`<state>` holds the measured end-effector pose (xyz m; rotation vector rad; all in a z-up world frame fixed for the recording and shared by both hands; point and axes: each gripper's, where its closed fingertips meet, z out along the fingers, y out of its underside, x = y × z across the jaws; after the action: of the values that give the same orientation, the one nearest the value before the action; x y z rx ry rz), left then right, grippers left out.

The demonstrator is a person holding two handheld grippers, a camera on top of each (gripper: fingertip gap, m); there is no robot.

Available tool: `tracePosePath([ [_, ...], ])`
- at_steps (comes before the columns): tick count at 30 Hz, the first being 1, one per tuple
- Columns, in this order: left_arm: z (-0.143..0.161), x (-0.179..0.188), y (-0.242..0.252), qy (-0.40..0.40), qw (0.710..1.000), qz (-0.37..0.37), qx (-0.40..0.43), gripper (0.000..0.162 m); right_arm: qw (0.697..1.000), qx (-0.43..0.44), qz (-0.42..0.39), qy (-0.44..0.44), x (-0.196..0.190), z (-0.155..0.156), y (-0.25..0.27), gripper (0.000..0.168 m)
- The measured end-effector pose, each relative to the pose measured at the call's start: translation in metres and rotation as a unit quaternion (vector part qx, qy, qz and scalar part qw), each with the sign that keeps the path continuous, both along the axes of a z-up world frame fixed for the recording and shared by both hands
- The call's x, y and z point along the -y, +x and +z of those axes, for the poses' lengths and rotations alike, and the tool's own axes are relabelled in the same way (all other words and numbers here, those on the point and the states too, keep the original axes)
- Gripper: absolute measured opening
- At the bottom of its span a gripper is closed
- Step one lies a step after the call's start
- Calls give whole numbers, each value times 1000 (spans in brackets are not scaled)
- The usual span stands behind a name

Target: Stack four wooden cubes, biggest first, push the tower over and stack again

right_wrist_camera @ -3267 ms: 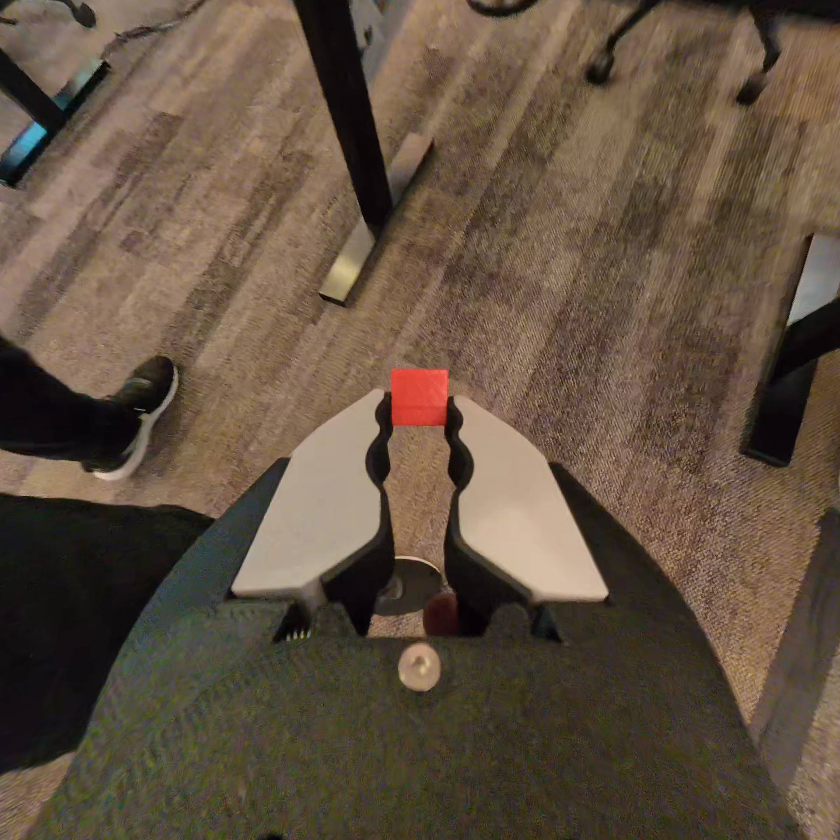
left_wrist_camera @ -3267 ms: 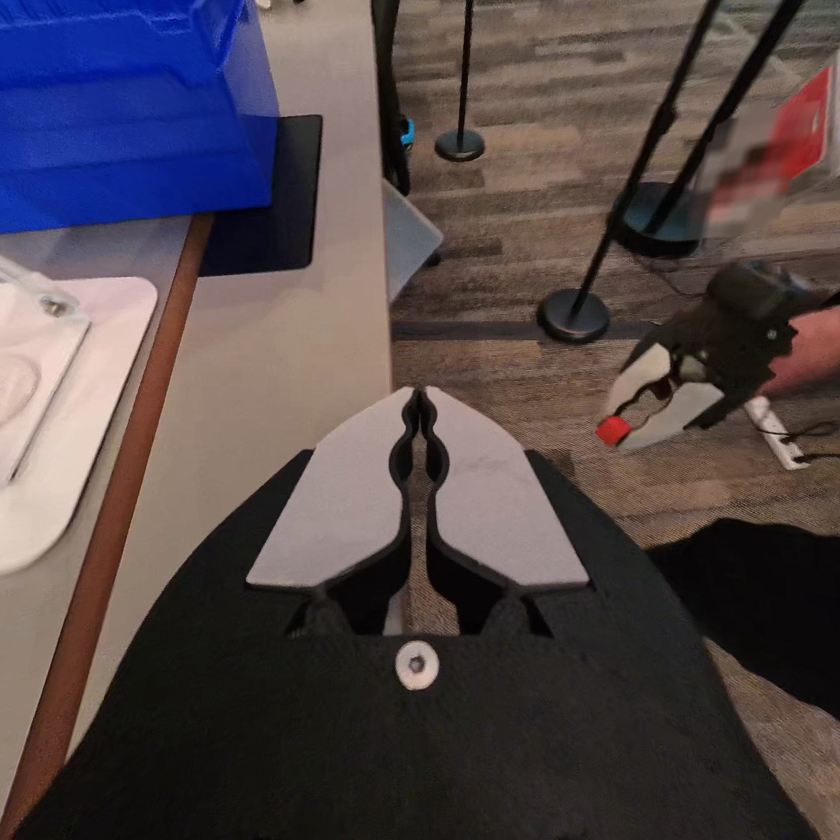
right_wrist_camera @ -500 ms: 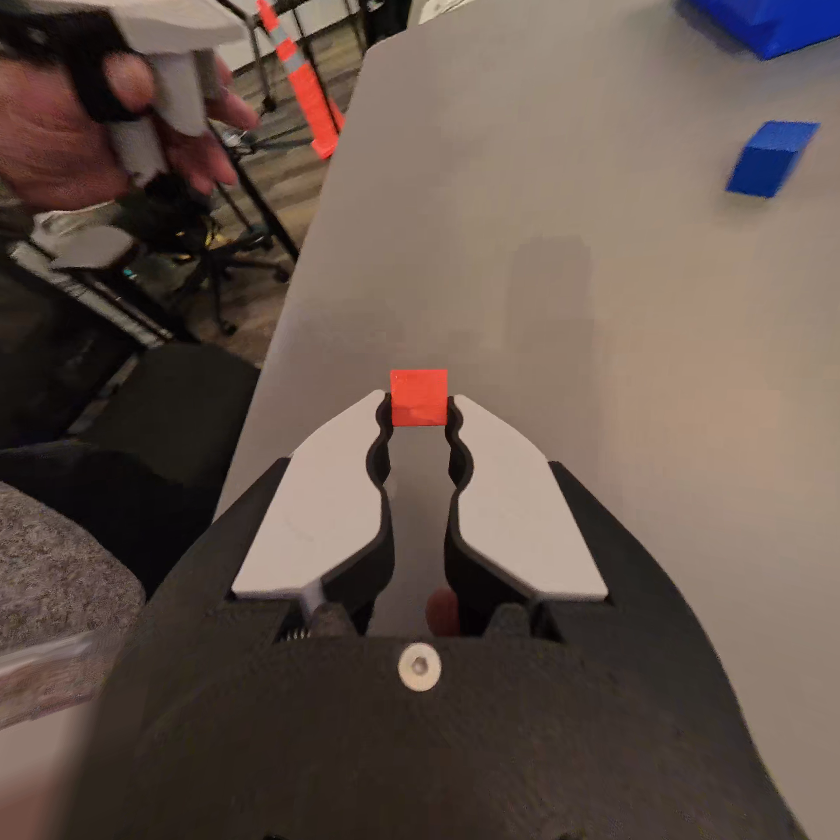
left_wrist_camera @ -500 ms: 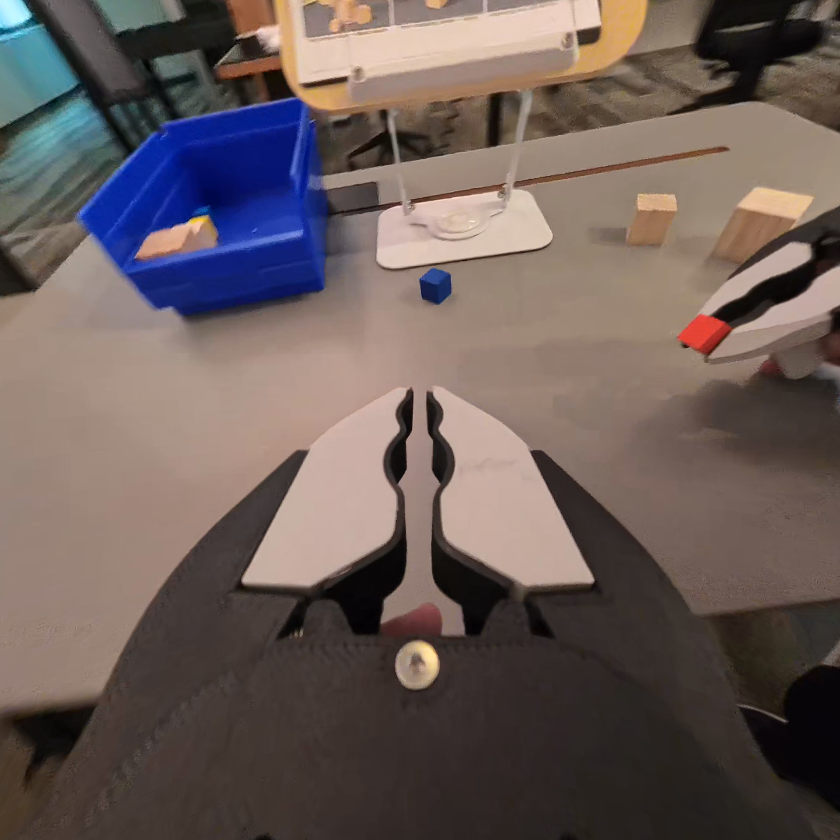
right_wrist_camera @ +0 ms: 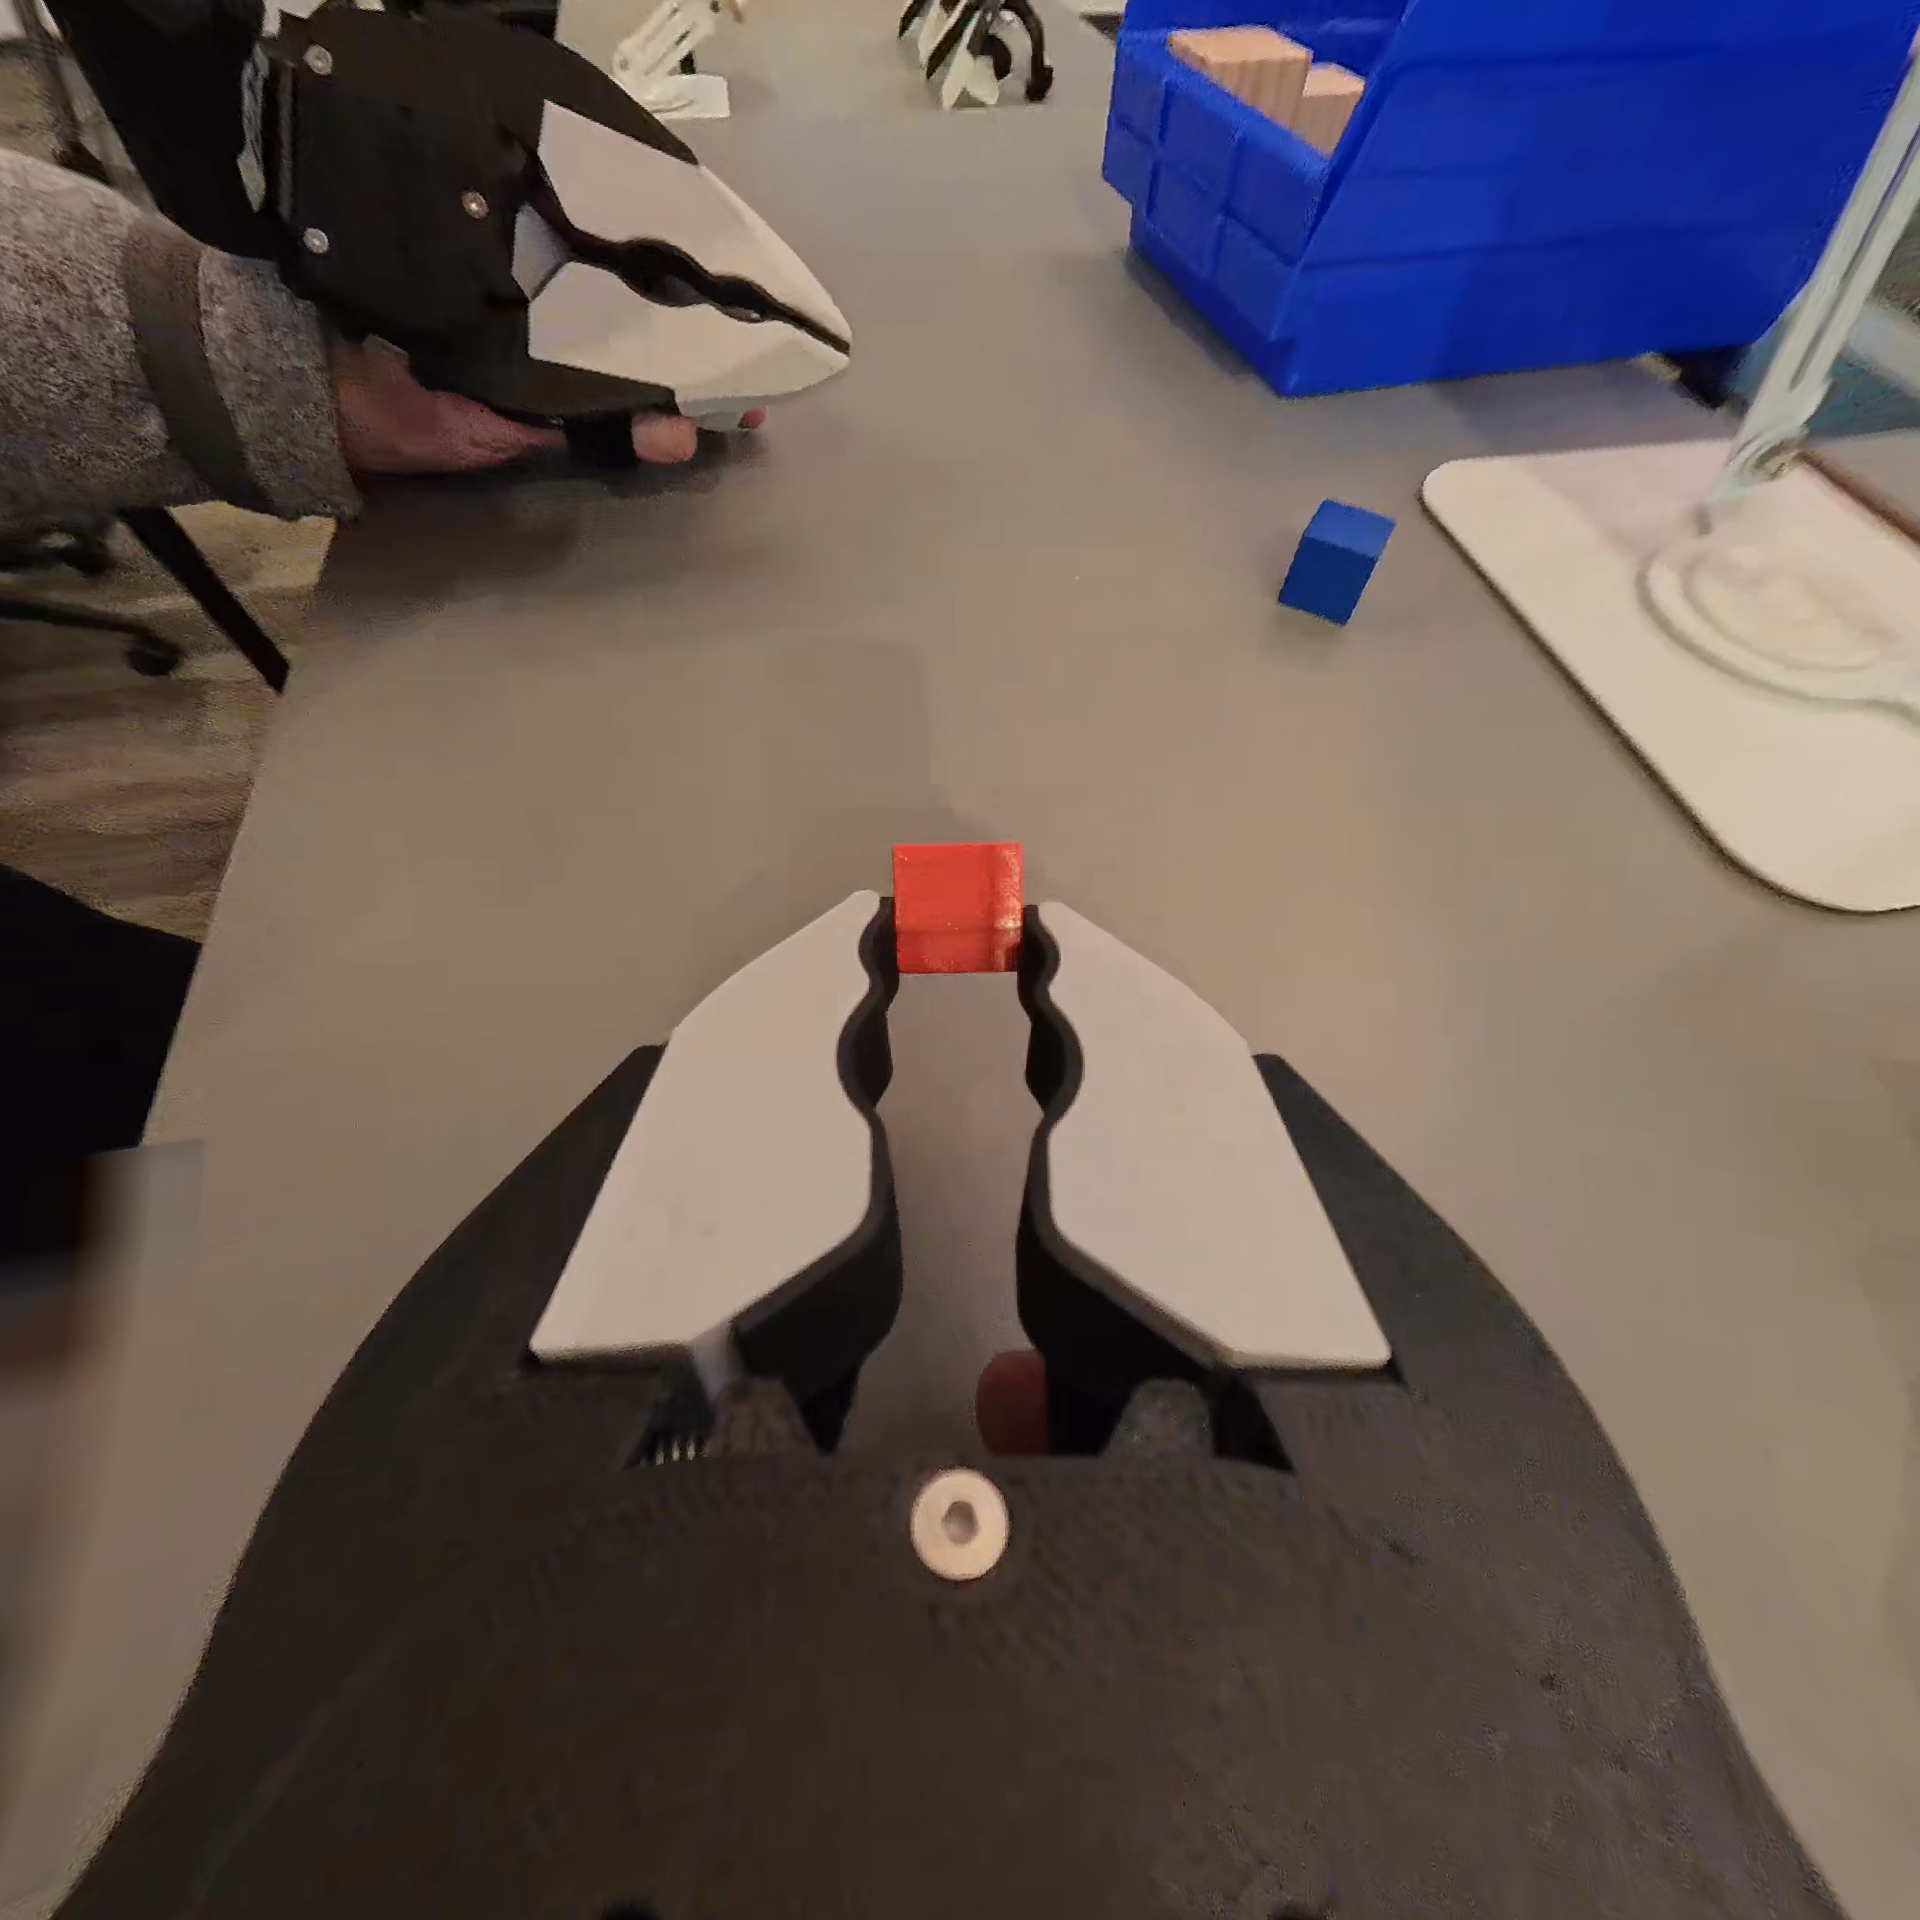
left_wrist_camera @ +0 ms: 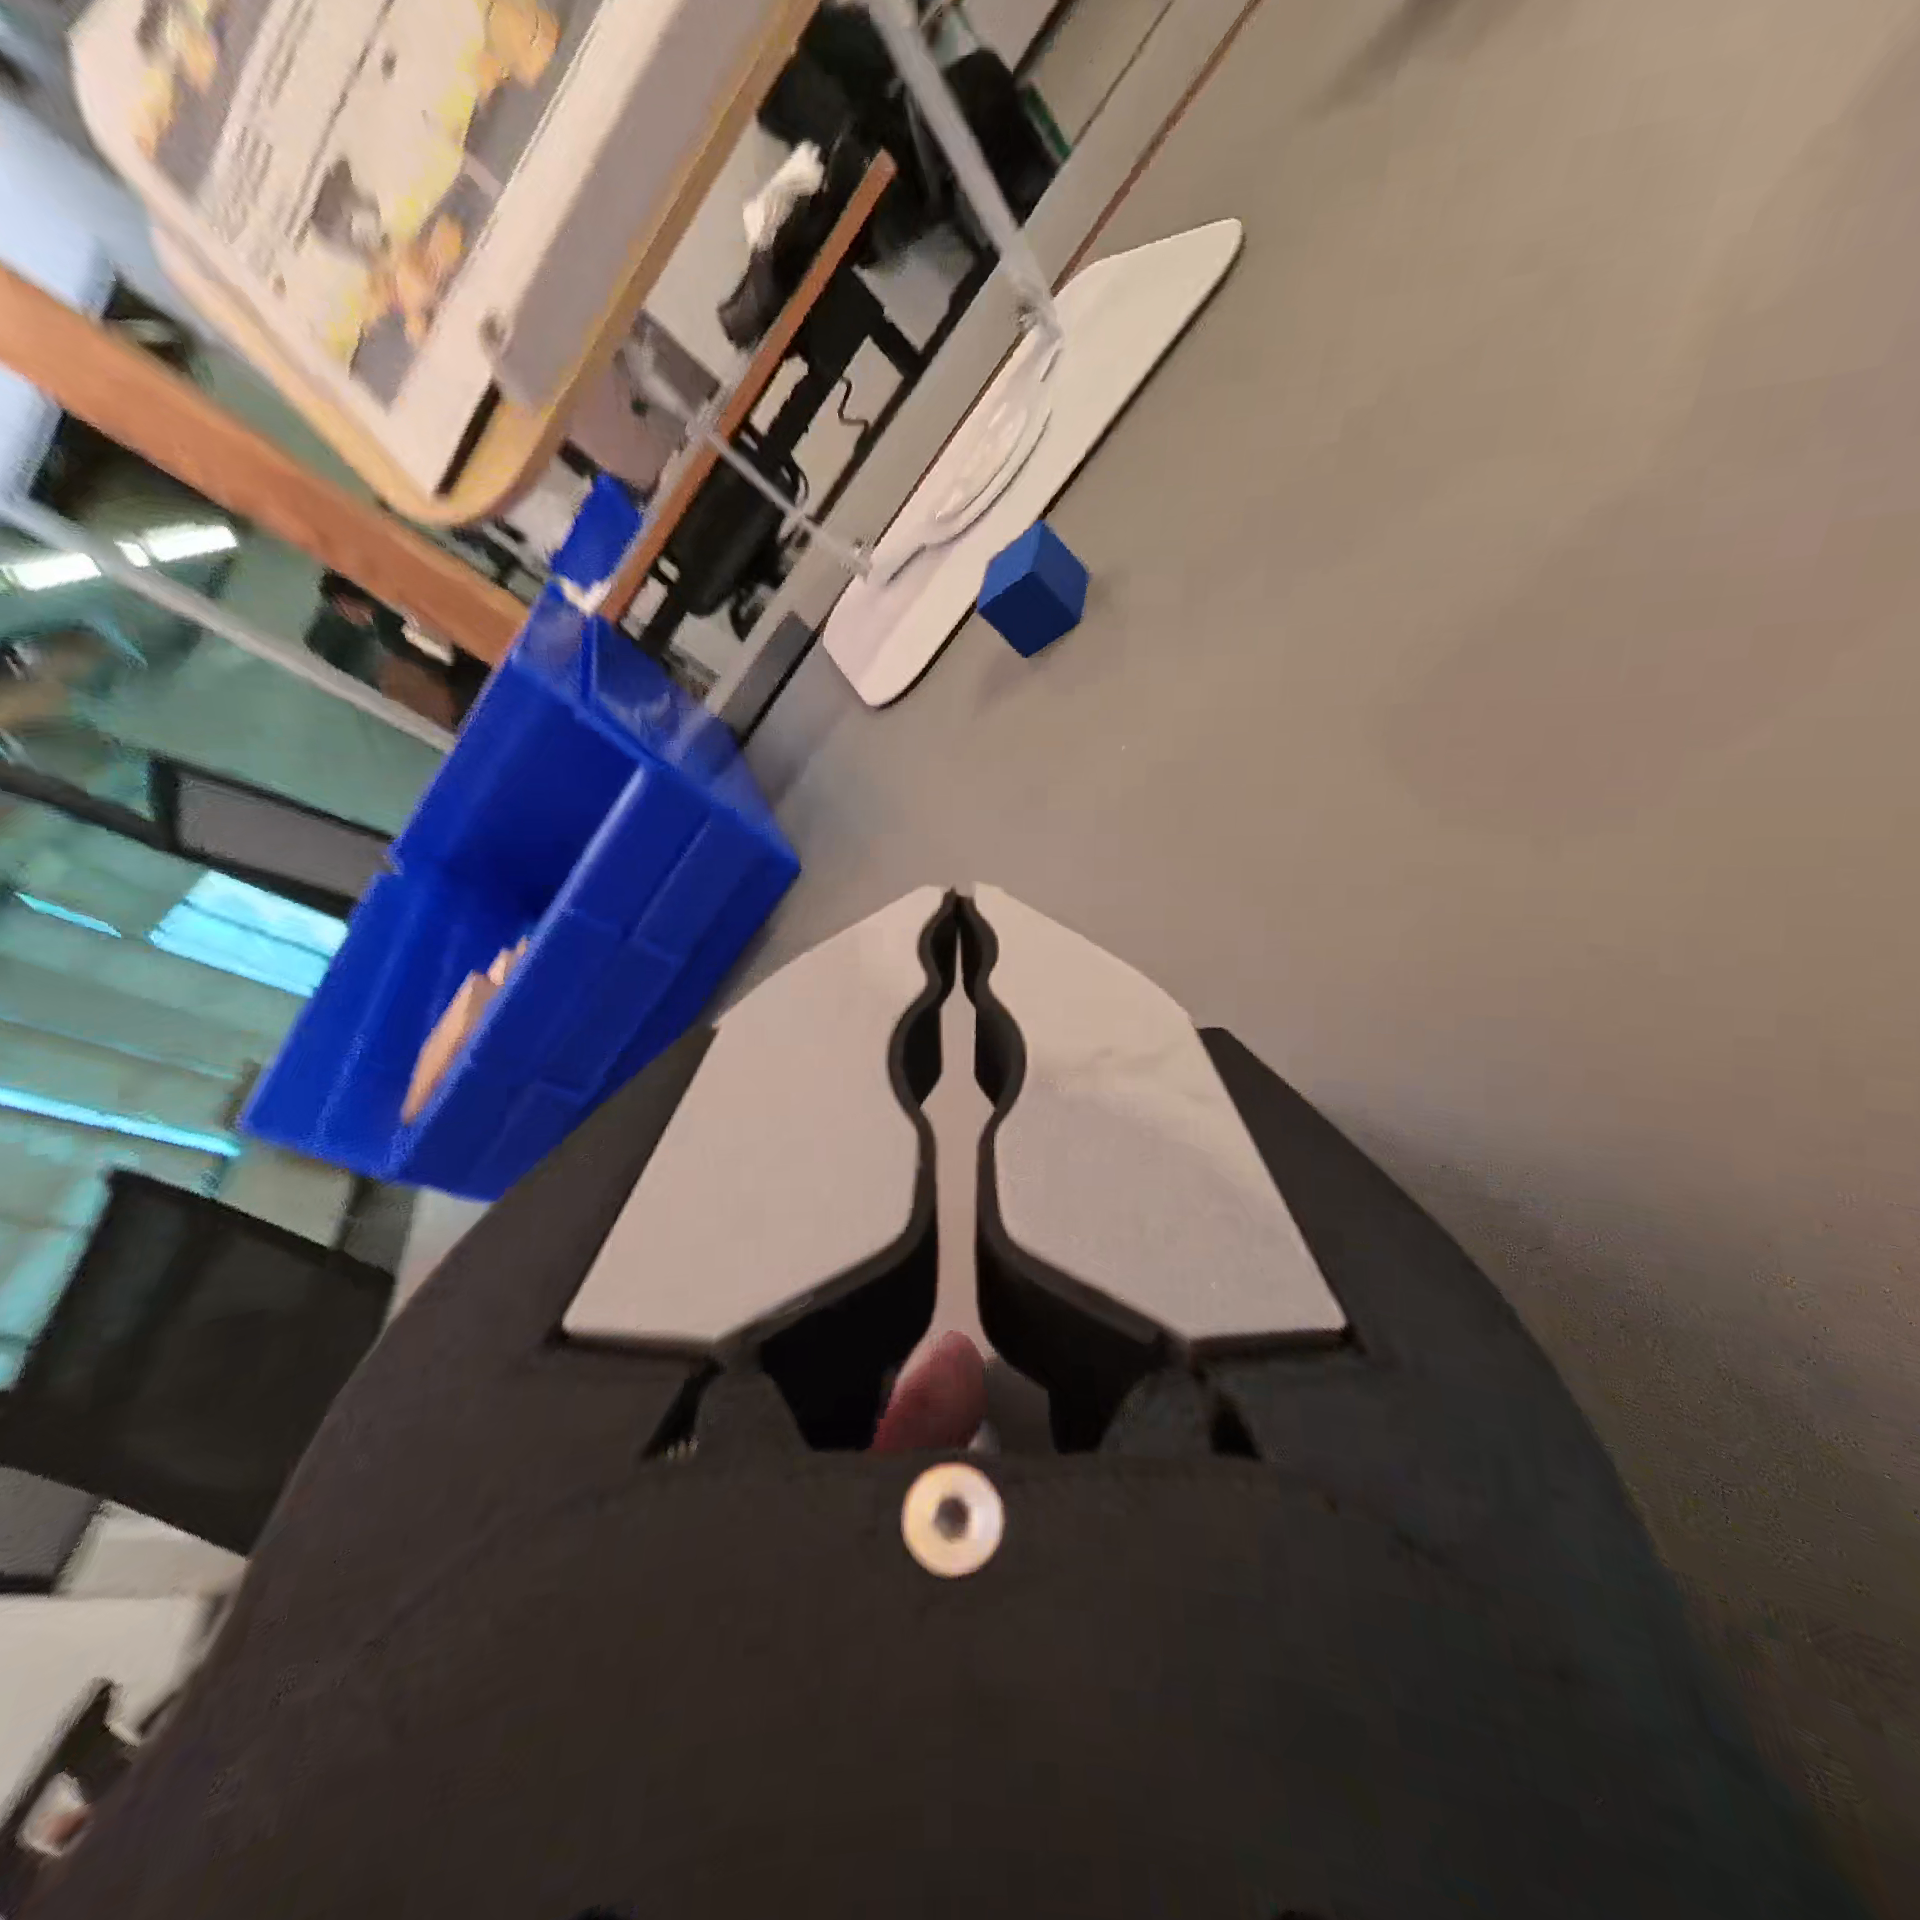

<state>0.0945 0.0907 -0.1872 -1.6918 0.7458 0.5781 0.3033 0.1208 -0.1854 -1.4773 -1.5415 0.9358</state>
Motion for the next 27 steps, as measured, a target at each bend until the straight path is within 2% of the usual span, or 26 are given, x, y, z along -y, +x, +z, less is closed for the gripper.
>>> tracePosePath([
  [3,-9,-1,15,-4,998,-41,-52,0,998,-1,-13,60,5,0,1,23],
  [7,-13,3,14,-15,997,-40,-57,0,998,-13,-34,55,0,7,5,23],
  [12,-23,9,20,-42,994,-61,-76,0,989,16,-120,85,-14,0,21,23],
  [15,-27,14,27,-51,993,-70,-86,3,974,16,-187,126,-16,0,30,23],
  [20,-29,19,35,-51,991,-79,-97,4,933,63,-267,234,-21,-5,32,23],
  [24,-32,24,37,-60,989,-89,-103,1,919,100,-284,255,-27,-14,33,23],
  [27,-33,36,40,-58,984,-133,-106,0,913,117,-281,271,-25,-18,34,23],
])
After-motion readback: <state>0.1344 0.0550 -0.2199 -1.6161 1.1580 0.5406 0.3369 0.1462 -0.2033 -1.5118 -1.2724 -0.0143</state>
